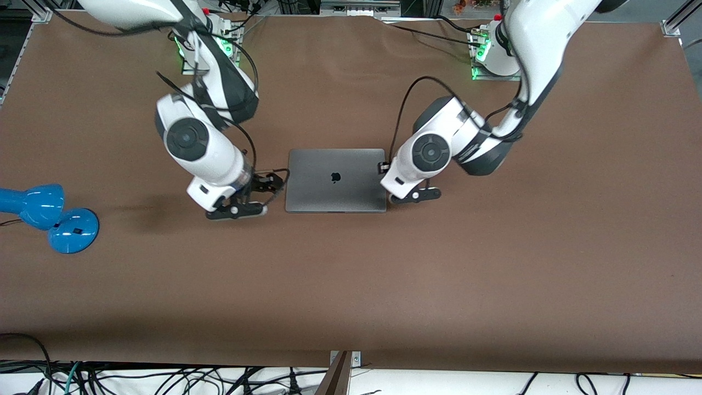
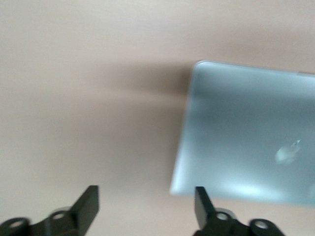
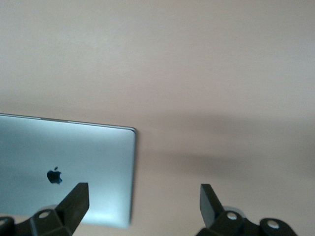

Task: Close laptop with both arms from behind

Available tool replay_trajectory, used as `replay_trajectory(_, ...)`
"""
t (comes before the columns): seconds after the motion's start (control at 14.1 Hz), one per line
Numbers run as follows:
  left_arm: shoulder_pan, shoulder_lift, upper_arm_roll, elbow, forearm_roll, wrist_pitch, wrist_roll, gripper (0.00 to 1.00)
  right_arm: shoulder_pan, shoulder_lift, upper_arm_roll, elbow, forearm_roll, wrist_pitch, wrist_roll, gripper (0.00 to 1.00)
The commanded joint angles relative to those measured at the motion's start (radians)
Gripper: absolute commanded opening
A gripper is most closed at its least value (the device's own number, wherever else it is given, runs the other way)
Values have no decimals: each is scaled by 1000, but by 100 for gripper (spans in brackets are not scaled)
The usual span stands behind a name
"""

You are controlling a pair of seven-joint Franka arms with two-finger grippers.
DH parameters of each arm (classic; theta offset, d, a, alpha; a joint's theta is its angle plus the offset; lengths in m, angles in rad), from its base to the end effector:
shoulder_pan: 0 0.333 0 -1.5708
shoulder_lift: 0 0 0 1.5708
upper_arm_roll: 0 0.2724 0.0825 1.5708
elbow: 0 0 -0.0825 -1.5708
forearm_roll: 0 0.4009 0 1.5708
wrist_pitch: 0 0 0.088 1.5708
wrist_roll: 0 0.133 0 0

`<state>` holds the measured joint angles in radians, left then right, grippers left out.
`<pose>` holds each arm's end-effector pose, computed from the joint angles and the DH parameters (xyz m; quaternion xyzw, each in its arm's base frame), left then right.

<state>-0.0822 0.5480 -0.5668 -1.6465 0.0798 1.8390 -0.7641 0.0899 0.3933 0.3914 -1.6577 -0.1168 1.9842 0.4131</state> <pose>0.5183 -0.3591 0.2469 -0.9836 -0.0551 0.1719 0.0044 0.5913 0.2796 0.3193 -0.9986 -0.0464 0.0249 0.0109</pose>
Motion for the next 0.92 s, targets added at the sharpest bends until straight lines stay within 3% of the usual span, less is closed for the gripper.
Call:
replay_trajectory(0.0, 82, -144, -22, -35, -14, -147, 113, 100, -31, -120, -16, 5, 19, -132, -7, 100)
replay_trajectory(0.28, 175, -285, -27, -30, -40, -222, 305, 100, -73, -241, -54, 30, 34, -260, -13, 100)
replay_trajectory(0.5, 327, -379, -27, -29, -101, -222, 449, 100, -75, -296, -179, 52, 170, -344, -51, 100)
replay_trajectory(0.71, 374, -421, -16, -10, -75, -231, 454, 100, -79, -323, -268, 50, 169, -387, -247, 100)
replay_trajectory(0.85, 381, -427, -11, 78, -49, -323, 454, 100, -81, -332, -315, 49, 163, -409, -301, 100)
